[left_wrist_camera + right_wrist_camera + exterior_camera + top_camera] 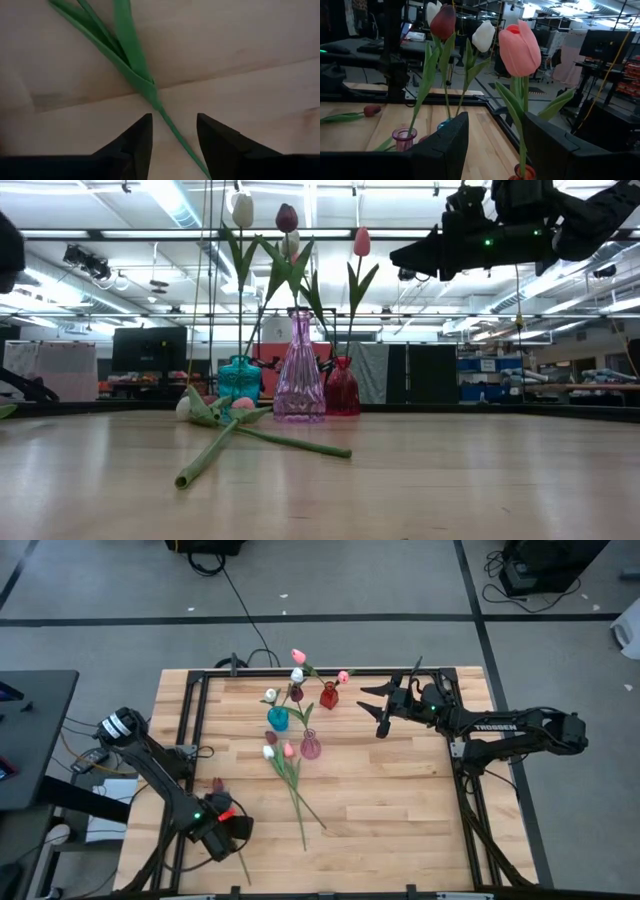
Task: Sort flowers into vase by color
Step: Put the bottom dark red flower into the pink vase
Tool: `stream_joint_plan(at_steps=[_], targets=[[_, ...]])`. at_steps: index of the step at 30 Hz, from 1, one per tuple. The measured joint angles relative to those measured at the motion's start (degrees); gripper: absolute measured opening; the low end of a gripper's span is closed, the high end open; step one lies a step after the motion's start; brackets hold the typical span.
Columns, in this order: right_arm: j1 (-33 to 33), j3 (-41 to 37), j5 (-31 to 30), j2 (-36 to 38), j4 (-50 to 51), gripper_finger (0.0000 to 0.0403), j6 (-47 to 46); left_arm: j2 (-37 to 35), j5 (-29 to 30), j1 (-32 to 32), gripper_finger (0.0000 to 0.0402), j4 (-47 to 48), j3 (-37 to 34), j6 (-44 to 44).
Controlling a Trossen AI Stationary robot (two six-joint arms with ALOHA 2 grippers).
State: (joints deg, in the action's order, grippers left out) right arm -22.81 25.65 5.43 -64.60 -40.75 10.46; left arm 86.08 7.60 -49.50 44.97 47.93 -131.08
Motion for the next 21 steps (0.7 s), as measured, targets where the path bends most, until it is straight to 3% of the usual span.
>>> stream_joint_plan(at_steps=[15,21], targets=[[0.0,0.0,0.0,0.0,-0.3,0.0194,-0.2,4.2,-3.6,0.4,0.0158,-3.6,-3.0,-0.2],[0.0,0.0,0.0,0.0,-0.3,0.0194,-0.2,4.9,-5.1,0.4,0.0092,-4.5,-3.1,-0.1]])
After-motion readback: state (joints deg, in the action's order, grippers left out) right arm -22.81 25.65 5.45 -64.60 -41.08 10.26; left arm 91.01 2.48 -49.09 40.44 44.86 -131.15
